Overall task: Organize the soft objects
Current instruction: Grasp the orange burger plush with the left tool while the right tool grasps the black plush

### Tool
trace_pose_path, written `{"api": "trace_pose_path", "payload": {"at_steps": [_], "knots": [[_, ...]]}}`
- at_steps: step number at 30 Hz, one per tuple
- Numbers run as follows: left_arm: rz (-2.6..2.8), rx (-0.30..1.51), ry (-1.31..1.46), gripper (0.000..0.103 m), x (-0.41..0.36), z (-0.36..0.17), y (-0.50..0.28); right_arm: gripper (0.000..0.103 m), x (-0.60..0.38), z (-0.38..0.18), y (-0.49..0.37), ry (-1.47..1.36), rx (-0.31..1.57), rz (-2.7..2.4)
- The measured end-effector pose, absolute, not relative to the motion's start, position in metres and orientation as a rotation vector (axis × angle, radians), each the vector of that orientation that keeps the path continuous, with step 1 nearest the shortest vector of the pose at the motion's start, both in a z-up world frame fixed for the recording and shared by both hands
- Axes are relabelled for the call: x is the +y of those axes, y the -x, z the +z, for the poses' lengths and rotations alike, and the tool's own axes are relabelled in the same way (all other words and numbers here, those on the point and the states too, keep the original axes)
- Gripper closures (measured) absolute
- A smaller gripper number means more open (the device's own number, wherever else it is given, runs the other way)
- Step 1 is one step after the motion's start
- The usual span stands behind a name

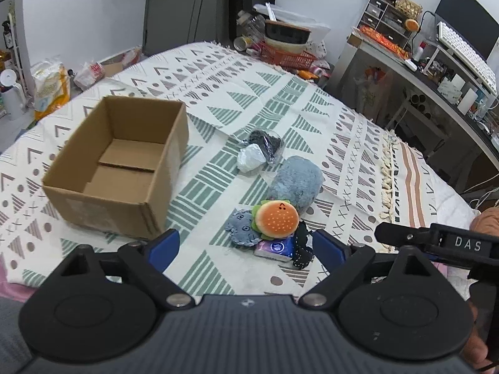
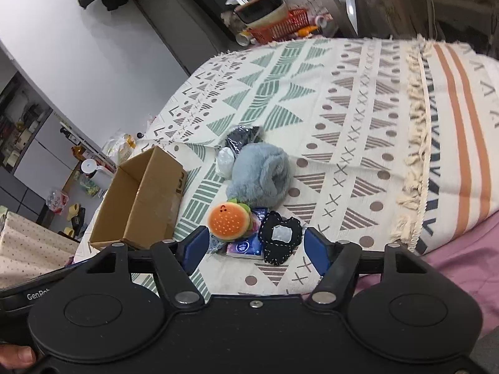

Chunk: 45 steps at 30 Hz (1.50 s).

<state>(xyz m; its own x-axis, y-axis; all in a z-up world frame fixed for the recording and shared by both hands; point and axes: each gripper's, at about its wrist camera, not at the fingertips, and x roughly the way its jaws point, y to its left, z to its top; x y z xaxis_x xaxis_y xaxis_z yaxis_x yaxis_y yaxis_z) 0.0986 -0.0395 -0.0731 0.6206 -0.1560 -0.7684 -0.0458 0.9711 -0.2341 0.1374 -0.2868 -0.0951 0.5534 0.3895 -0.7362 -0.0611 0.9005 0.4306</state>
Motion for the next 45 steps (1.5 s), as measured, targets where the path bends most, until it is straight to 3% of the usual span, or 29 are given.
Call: {"api": "trace_pose_path", "payload": {"at_steps": [7, 30, 40, 45], "knots": [[-0.076, 0.932, 0.261, 0.029, -0.047, -0.093, -0.122, 0.038, -0.288, -0.116, -0.149, -0.426, 0.976, 0.284], [-0.132, 1.097, 0.271, 0.03, -0.083, -0.162, -0.194, 0.035, -0.303, -0.19, -0.199, -0.541, 1.155, 0.188], [-0.094, 1.111, 0.294, 0.055, -0.085, -0.176, -0.209, 0.035, -0.294, -0.207, -0.209, -0.516, 1.212, 0.228], [-0.092, 1.109, 0.306, 0.058, -0.081, -0.172, -0.209, 0.033, -0.282, -0.209, -0.213, -0.472, 1.213, 0.267]]}}
